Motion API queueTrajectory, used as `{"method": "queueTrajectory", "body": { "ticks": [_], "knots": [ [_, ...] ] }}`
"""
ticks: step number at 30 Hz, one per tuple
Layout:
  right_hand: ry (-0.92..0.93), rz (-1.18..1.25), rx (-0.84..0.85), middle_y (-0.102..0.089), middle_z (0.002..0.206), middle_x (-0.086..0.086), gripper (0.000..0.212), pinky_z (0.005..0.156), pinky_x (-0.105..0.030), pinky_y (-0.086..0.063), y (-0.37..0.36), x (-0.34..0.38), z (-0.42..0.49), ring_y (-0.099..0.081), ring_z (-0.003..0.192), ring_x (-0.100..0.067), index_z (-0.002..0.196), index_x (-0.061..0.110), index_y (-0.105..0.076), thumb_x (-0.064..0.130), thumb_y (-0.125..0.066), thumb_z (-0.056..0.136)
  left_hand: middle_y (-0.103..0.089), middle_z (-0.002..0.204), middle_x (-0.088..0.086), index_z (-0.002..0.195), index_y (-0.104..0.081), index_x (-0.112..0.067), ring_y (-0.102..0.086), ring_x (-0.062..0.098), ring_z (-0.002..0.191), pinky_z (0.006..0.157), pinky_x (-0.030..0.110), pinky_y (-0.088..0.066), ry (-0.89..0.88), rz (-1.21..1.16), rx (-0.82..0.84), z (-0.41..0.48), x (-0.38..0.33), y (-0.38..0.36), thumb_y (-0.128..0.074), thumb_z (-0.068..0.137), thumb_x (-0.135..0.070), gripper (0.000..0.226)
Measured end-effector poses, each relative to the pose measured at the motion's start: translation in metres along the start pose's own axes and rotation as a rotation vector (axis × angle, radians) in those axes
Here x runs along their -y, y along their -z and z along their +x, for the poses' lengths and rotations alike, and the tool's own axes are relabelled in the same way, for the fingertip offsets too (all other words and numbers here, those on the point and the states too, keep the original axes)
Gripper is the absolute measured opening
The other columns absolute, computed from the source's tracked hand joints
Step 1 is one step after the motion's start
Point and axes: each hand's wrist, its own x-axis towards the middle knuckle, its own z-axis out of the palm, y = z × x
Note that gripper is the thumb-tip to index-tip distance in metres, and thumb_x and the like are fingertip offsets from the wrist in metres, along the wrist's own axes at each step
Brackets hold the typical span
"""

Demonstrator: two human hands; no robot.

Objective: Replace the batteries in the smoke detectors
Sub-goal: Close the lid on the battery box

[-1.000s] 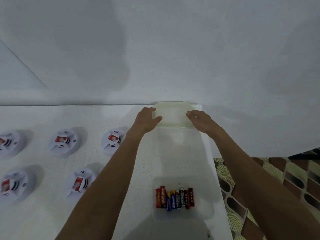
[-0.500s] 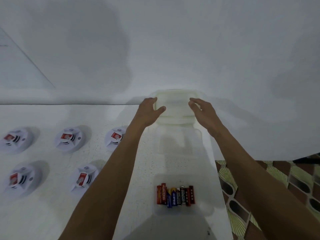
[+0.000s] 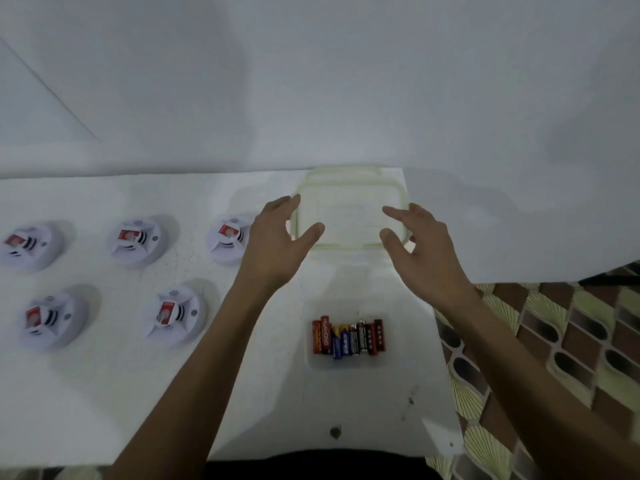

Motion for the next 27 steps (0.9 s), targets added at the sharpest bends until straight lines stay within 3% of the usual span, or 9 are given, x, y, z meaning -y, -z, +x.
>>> {"method": "queueTrajectory", "body": {
  "ticks": [3, 5, 7, 14, 19, 27],
  "knots": [
    [-0.036, -0.066, 0.022, -0.035, 0.154, -0.011, 0.041, 0.111, -0.034, -0.024, -0.004, -0.006, -0.040, -0.021, 0.146, -0.021, 0.139, 0.030, -0.051, 0.032, -0.053, 0.098, -0.042, 0.144, 0.002, 0.140, -0.043, -0.018, -0.042, 0.016, 0.128, 0.100, 0.042, -0.045, -0.012, 0.029, 0.028, -0.037, 0.009, -0.005, -0.061, 0.084, -0.047, 0.065],
    [-0.057, -0.108, 0.027, -0.031, 0.156, -0.007, 0.041, 0.104, -0.026, -0.020, -0.003, -0.007, -0.064, -0.020, 0.144, -0.017, 0.139, 0.030, -0.050, 0.029, -0.053, 0.098, -0.040, 0.145, 0.000, 0.141, -0.042, -0.020, -0.043, 0.013, 0.127, 0.094, 0.028, -0.047, -0.012, 0.047, 0.034, -0.063, 0.013, -0.008, -0.062, 0.087, -0.041, 0.061],
    [-0.070, -0.134, 0.023, -0.032, 0.155, -0.002, 0.041, 0.101, -0.025, -0.020, -0.003, -0.010, -0.083, -0.022, 0.142, -0.015, 0.139, 0.031, -0.050, 0.029, -0.053, 0.098, -0.039, 0.145, -0.004, 0.141, -0.041, -0.022, -0.044, 0.009, 0.124, 0.086, 0.015, -0.045, -0.010, 0.056, 0.036, -0.086, 0.016, -0.009, -0.062, 0.088, -0.036, 0.059],
    [-0.043, -0.191, 0.007, -0.043, 0.146, -0.002, 0.039, 0.094, -0.023, -0.027, -0.010, -0.029, -0.119, -0.030, 0.125, -0.005, 0.134, 0.024, -0.057, 0.024, -0.059, 0.095, -0.047, 0.135, -0.010, 0.134, -0.050, -0.025, -0.050, -0.001, 0.111, 0.078, 0.006, -0.047, 0.062, -0.009, 0.042, -0.134, 0.032, -0.016, -0.065, 0.086, -0.034, 0.051],
    [-0.021, -0.202, -0.065, -0.053, 0.129, -0.011, 0.033, 0.089, -0.028, -0.038, -0.022, -0.043, -0.130, -0.048, 0.116, -0.022, 0.122, 0.017, -0.065, 0.016, -0.066, 0.090, -0.050, 0.125, -0.014, 0.126, -0.054, -0.032, -0.051, -0.008, 0.103, 0.071, 0.007, -0.048, 0.097, -0.030, 0.044, -0.144, 0.039, -0.023, -0.069, 0.083, -0.030, 0.046],
    [-0.053, -0.228, -0.103, -0.052, 0.125, -0.008, 0.029, 0.084, -0.022, -0.032, -0.029, -0.042, -0.136, -0.048, 0.111, -0.019, 0.119, 0.018, -0.065, 0.019, -0.065, 0.090, -0.051, 0.121, -0.012, 0.121, -0.055, -0.033, -0.054, -0.005, 0.101, 0.074, 0.015, -0.050, 0.119, -0.071, 0.034, -0.147, 0.043, -0.025, -0.072, 0.081, -0.029, 0.043]
  ]
}}
